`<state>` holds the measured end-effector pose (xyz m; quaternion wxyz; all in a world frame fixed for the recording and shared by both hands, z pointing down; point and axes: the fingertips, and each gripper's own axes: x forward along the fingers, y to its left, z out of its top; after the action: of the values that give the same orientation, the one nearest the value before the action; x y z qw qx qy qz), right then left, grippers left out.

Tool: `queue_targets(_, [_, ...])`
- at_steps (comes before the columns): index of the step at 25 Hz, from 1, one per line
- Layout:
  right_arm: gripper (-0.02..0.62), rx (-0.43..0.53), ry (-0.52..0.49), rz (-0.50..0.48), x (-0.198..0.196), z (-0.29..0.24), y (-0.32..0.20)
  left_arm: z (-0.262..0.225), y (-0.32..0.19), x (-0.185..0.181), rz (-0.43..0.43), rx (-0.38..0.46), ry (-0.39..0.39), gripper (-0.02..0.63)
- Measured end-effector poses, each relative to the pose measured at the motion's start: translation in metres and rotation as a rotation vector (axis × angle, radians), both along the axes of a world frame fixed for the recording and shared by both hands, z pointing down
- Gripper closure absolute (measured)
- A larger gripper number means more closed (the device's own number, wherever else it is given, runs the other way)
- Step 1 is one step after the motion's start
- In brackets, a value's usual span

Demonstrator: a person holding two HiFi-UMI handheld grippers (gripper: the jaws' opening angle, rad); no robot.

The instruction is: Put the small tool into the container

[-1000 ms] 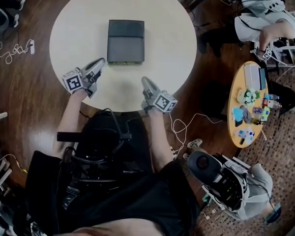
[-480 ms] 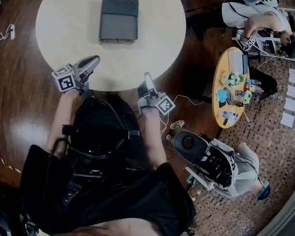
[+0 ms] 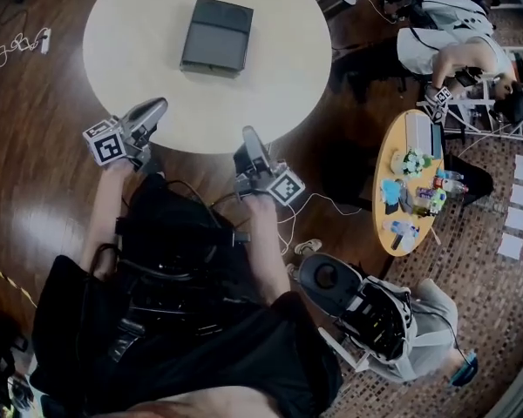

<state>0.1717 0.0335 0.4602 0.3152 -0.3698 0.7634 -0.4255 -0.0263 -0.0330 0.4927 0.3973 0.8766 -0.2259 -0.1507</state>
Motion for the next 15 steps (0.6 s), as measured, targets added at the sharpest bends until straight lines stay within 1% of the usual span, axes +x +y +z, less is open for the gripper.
queue_targets(2, [0.612,-0.005,-0.039,-0.005,0.008,0.005,0.025,-0.006,0.029,0.005,-0.018,0.002,-0.014,0.584])
queue_targets(5, [0.612,-0.018,-0.090,-0.006,0.025,0.017,0.061,-0.013,0.079,0.024,-0.022,0.001,-0.040,0.584])
queue_targets(8, [0.612,-0.057,-0.141,-0.012,0.035,0.039,0.090,-0.018,0.127,0.036,-0.029,0.000,-0.066,0.584])
queue_targets(12, [0.612,-0.141,-0.228,0.001,0.040,0.069,0.122,-0.015,0.182,0.033,-0.051,-0.042,-0.098,0.584])
queue_targets(13, [0.612,-0.147,-0.246,0.009,0.040,0.071,0.129,-0.015,0.192,0.028,-0.057,-0.051,-0.111,0.584])
queue_targets(15, [0.612,-0.128,-0.265,0.025,0.039,0.068,0.137,-0.019,0.201,0.016,-0.070,-0.054,-0.130,0.584])
